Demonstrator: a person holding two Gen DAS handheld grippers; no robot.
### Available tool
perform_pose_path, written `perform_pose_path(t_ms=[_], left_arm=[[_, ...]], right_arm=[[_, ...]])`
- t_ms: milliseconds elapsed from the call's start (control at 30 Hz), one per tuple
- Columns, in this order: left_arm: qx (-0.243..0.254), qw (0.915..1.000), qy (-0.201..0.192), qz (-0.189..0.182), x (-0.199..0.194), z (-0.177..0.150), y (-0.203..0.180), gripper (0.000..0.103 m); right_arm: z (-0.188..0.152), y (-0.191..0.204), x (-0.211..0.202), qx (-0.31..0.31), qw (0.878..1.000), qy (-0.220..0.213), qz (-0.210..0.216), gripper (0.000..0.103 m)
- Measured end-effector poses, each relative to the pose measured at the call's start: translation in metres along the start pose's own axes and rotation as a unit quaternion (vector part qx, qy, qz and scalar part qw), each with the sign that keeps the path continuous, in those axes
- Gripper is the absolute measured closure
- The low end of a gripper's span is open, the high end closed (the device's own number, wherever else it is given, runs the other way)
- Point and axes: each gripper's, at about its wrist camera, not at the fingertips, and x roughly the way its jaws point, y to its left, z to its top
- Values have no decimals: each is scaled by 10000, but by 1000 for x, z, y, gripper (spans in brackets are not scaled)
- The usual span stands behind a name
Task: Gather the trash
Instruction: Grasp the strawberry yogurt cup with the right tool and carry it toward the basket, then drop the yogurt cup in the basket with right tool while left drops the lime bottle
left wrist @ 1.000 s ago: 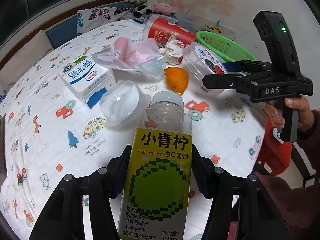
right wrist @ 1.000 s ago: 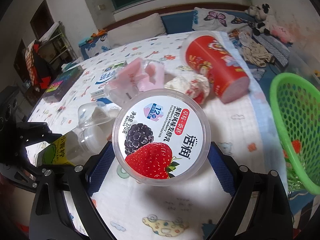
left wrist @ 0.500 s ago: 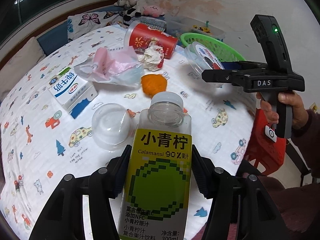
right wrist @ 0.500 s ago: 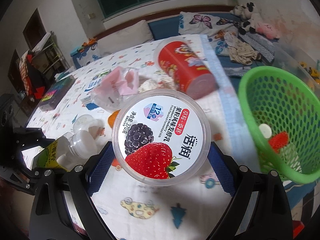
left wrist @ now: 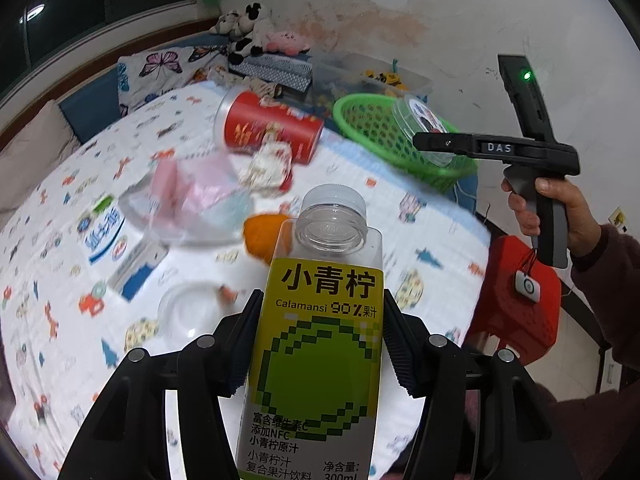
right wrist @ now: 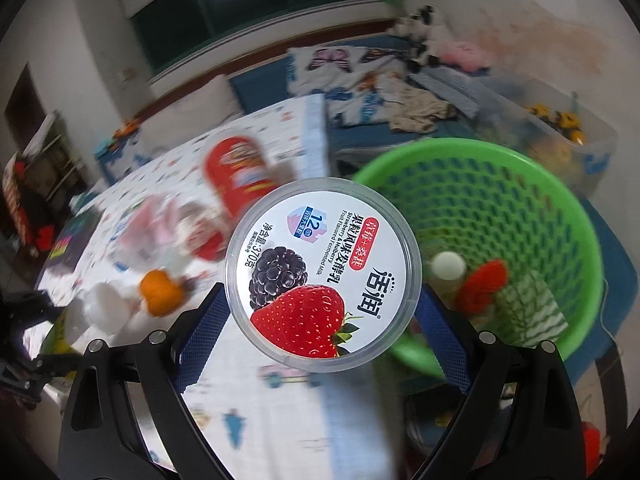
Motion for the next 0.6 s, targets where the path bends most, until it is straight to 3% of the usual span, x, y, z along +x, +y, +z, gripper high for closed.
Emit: perform_pose_path(t_ms=[300,600], left_arm=[[63,9997,-188,-119,7,35,-13,48],[42,9996,-208,-173,15,57,-19,48]], right_arm=[[10,-61,-4,392,9974,-19,-602,12],[9,-96,17,620,9940,242,-868,12]])
